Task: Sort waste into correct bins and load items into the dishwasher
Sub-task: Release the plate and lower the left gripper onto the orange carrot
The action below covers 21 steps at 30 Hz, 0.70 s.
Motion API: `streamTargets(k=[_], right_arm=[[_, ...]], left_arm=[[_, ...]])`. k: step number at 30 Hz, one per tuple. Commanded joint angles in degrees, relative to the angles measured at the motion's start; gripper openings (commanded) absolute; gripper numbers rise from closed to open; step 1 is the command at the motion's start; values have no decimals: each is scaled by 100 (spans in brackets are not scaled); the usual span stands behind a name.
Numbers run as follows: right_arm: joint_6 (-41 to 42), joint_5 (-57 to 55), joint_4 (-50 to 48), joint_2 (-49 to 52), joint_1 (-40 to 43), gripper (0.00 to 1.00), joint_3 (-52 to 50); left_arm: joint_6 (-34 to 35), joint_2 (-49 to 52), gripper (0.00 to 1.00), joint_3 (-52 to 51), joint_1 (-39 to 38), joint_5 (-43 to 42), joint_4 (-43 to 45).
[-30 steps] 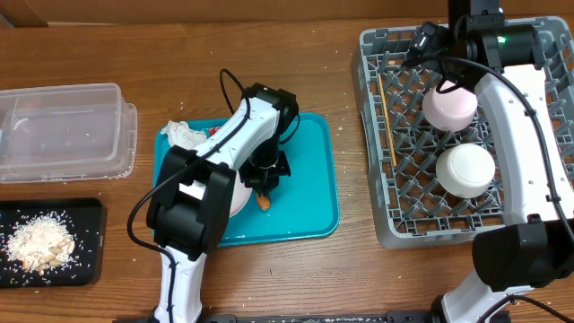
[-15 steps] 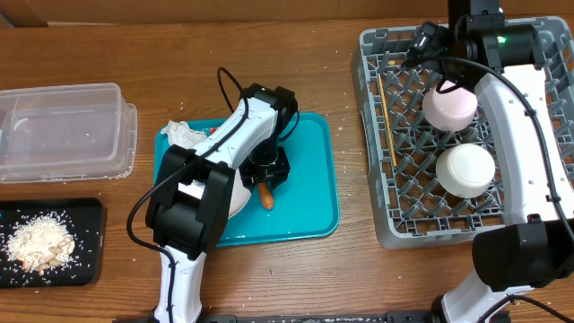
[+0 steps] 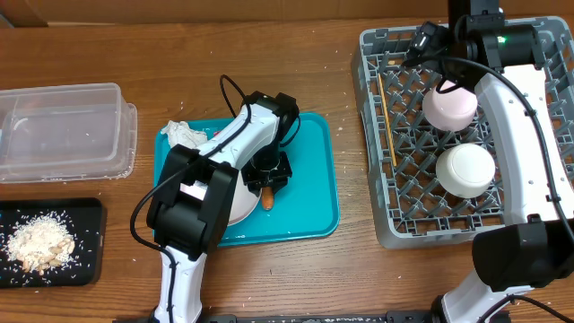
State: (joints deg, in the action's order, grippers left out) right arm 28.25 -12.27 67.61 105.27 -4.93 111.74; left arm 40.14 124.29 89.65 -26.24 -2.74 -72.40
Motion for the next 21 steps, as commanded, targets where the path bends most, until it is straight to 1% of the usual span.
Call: streamTargets(k=[1,5,9,14,21], right_arm=[[11,-52,-24,-37,-20,100,44],[11,-50,-24,-37,-20,100,44],[11,-50,-24,-37,-20,100,44],[11,-50,-24,-37,-20,100,44],[11,-50,-24,-37,-20,100,44]], left_arm=[[59,9,35,-55,170,595,-195],[262,9,33,-44,535,1132,-605],[273,7,33,61,922,1185,-890],[140,-76,34,179,1040,1060,-861],[-251,-136,36,208,776,402,-433]])
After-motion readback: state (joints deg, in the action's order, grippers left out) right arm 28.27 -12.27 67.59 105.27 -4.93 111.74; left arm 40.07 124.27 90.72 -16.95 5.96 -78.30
